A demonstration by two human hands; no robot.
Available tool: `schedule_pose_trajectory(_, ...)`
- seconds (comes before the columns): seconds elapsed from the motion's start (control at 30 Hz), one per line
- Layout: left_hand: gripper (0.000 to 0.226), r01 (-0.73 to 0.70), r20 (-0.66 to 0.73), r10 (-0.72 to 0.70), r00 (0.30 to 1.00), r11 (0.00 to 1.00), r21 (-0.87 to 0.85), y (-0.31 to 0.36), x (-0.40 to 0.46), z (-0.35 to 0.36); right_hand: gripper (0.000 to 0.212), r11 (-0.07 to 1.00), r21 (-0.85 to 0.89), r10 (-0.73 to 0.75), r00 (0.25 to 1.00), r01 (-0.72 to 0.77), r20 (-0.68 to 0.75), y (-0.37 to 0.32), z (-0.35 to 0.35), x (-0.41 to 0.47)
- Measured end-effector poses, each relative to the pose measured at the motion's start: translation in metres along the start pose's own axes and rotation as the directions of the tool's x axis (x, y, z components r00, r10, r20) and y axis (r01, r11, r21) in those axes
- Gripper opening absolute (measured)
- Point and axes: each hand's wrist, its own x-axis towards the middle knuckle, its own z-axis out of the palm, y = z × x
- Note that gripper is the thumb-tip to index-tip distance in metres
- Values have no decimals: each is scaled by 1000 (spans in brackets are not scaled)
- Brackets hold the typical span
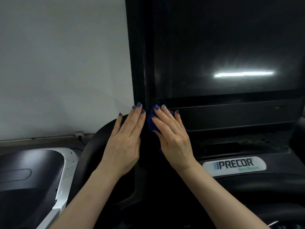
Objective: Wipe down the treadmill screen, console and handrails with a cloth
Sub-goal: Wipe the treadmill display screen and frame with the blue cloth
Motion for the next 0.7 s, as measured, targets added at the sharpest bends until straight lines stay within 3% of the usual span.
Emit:
schedule_pose_trajectory(0.2,64,-8,17,8,1000,1000,6,2,1,2,32,997,-60,-50,997,54,64,15,-15,2)
schedule_pose_trajectory(0.4,63,-16,22,16,1000,999,35,7,1,-2,34,997,-44,58,998,-59,-36,21,-19,-3)
schedule_pose_trajectory(0.57,65,-19,33,18,999,999,35,9,3,3,31,996,-80,-41,999,42,17,36,-31,-1)
schedule_pose_trajectory(0.7,66,-24,15,23,1000,998,64,9,2,3,32,996,-63,63,995,-68,-75,40,-32,-7)
